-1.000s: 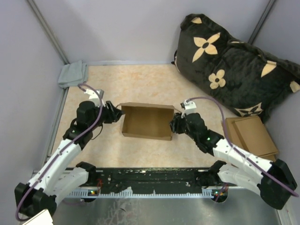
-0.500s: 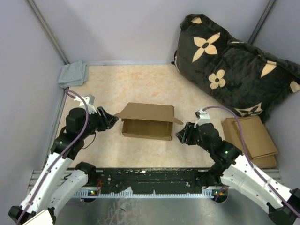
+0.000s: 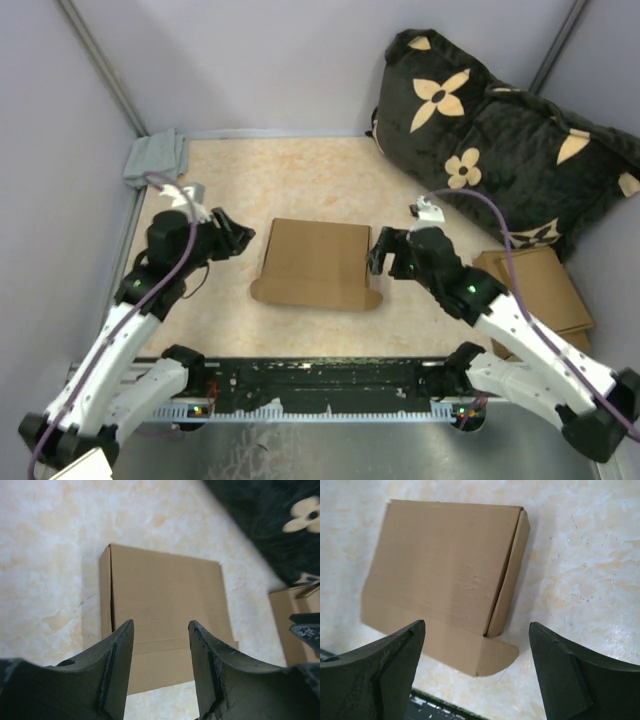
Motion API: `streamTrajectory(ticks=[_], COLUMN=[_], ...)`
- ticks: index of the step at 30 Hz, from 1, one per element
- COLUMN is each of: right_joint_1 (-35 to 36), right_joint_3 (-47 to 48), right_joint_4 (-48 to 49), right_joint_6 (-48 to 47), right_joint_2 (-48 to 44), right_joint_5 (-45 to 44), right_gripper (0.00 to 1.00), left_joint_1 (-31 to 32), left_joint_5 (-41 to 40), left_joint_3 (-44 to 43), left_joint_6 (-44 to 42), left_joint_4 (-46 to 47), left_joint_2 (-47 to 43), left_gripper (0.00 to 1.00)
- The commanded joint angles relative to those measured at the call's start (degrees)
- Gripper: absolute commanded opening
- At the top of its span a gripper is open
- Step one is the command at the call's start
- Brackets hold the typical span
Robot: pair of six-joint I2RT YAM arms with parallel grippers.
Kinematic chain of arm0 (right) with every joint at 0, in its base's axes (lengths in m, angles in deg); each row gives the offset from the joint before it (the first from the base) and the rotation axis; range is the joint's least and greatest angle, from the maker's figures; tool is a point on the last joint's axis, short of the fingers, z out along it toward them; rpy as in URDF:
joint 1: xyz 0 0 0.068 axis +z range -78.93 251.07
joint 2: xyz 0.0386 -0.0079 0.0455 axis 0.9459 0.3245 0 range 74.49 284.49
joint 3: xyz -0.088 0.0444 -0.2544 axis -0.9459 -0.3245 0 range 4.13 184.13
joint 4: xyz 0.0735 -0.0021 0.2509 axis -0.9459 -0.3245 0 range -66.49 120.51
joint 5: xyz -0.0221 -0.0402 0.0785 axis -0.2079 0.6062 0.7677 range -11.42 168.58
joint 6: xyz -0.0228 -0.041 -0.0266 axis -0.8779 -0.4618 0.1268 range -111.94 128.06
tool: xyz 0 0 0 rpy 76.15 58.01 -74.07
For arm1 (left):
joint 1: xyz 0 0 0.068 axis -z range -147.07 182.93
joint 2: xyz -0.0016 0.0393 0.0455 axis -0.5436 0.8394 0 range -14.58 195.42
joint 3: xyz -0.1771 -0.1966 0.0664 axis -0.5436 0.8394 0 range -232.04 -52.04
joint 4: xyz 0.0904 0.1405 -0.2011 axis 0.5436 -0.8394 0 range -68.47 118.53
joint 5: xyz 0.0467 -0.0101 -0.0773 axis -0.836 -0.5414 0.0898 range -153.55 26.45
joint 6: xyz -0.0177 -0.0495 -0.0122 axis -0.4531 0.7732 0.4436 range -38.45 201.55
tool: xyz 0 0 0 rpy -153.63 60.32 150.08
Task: Fold the paper box
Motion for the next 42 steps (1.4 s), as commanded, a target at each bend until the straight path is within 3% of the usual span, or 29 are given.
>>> streamTrajectory(ticks=[1, 5, 12, 21, 28, 33, 42], right_joint_1=[-4.2, -8.4, -8.6, -8.7, -9.6, -13.1, -17.2], right_joint_3=[4.3, 3.6, 2.7, 3.3, 4.7, 9.1, 22.2], right_joint_4=[4.2, 11.6, 15.3, 15.3, 17.4, 18.7, 17.6], right_joint_6=[-3.3, -3.9, -4.8, -6.0, -8.0, -9.7, -13.3], right_joint_2=[15.1, 23.1, 30.9, 38.4, 42.9, 46.0, 56.1], right_joint_5=[3.8, 10.8, 16.4, 17.4, 18.3, 20.3, 23.0], right_gripper=[0.85, 0.8, 0.7, 0.65, 0.55, 0.52, 0.49], left_joint_1=[0.4, 0.4, 0.4, 0.4, 0.4, 0.4, 0.4], left_joint_5=[2.7, 2.5, 3.0, 2.7, 4.5, 6.7, 7.9], left_joint_3=[2.0, 2.2, 4.7, 5.0, 4.3, 3.4, -5.6], left_joint_6=[-2.2, -2.9, -3.3, -3.1, -2.8, -2.2, -2.5], left_joint_4=[5.0, 8.2, 12.2, 12.8, 14.2, 17.4, 17.9], left_joint_2=[13.2, 21.5, 28.0, 35.5, 39.0, 39.9, 48.1], left_gripper=[0.54, 0.54, 0.54, 0.54, 0.51, 0.49, 0.49])
